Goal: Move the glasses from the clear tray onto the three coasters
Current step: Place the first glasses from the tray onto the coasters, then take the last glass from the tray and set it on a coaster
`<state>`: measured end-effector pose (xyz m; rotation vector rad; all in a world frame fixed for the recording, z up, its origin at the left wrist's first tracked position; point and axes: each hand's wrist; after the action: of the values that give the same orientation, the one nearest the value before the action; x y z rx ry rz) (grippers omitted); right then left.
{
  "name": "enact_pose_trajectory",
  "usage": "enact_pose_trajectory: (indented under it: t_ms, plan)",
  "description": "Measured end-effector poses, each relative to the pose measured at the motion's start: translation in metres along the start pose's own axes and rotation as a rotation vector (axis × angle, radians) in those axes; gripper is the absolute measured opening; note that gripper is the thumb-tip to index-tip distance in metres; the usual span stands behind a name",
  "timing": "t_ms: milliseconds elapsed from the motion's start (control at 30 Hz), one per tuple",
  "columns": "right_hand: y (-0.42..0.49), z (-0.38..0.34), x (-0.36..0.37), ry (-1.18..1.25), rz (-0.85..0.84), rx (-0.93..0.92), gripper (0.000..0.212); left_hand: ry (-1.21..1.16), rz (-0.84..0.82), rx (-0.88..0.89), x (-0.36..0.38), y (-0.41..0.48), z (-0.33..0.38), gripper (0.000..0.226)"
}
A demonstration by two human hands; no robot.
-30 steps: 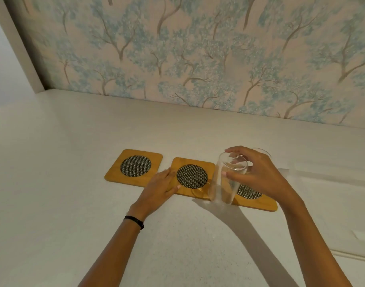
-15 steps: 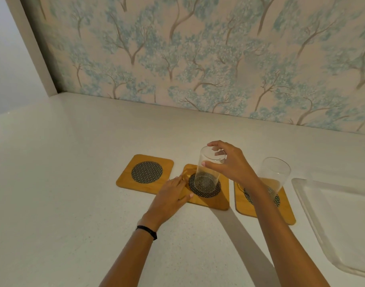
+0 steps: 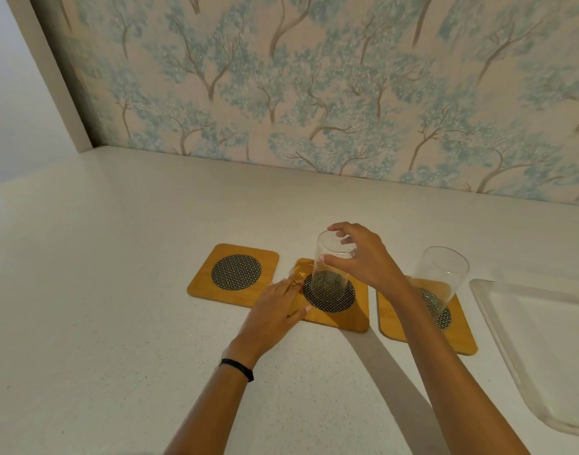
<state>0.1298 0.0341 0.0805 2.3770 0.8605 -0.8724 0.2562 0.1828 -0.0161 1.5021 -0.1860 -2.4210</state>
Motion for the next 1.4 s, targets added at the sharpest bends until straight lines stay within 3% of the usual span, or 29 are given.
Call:
enact_pose_trajectory:
  t_ms: [300,600,800,967,1167,1400]
  plan:
    - [-0.010,-0.006,-0.002,-0.050,-0.010,-0.004,0.059,0.019,0.024,0.008,-0.004,-0.002,0.003,0.051]
    - [-0.047,-0.008,-0.059,-0.159,0.013,-0.129,0.050,0.090,0.276,0.036,-0.028,0.007,0.061,0.026]
    - [-0.079,-0.001,-0.116,-0.151,0.066,-0.135,0.039,-0.154,0.070,0.180,-0.014,0.015,0.117,0.022]
    - [-0.113,0.018,-0.152,-0.164,0.098,-0.097,0.037,-0.196,-0.152,0.358,0.016,0.031,0.162,0.020]
    - [-0.150,0.055,-0.192,-0.193,0.151,0.010,0.039,-0.192,-0.226,0.480,0.052,0.059,0.218,0.025]
    - [-0.186,0.102,-0.240,-0.215,0.265,0.131,0.035,-0.171,-0.204,0.480,0.103,0.079,0.266,0.044]
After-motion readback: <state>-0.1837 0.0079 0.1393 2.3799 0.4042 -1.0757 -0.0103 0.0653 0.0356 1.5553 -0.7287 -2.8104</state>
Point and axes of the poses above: each hand's wrist, its own y-axis towards the middle knuckle, its own x-axis out of the palm, z = x × y, and after that the axes turned 8 degrees about x, right-handed
